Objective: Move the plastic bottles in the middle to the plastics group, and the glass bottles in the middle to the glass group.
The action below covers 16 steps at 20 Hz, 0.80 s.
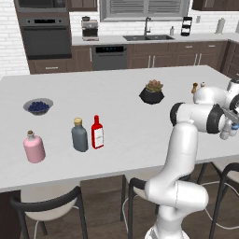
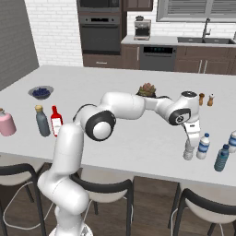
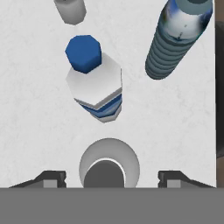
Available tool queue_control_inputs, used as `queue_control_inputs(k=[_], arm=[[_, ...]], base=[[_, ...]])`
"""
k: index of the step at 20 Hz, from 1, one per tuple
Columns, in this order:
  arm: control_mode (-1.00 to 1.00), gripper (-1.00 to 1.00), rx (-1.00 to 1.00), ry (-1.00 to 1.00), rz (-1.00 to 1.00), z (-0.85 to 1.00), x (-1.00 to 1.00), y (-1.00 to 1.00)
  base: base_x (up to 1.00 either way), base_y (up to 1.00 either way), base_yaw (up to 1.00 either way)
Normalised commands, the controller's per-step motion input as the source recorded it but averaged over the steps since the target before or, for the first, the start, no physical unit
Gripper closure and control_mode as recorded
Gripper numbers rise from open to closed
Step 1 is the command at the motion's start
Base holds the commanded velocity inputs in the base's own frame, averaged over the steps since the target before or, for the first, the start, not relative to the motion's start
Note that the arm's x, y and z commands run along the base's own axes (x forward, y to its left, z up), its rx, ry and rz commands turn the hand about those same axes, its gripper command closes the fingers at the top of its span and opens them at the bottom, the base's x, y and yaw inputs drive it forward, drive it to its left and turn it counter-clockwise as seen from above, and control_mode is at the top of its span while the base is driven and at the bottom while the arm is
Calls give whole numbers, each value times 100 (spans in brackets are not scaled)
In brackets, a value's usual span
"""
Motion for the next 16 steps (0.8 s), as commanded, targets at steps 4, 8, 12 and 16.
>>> queue_control_inputs(k=[4,8,12,16], arm=[[-100,-100,0,0,0,1,0,0],[-100,-100,0,0,0,20,-10,0],[-100,-100,0,1,0,57,-35,0],[-100,-100,0,0,8,14,-68,17]], base=[[0,0,0],[0,0,0],[0,0,0],[0,0,0]])
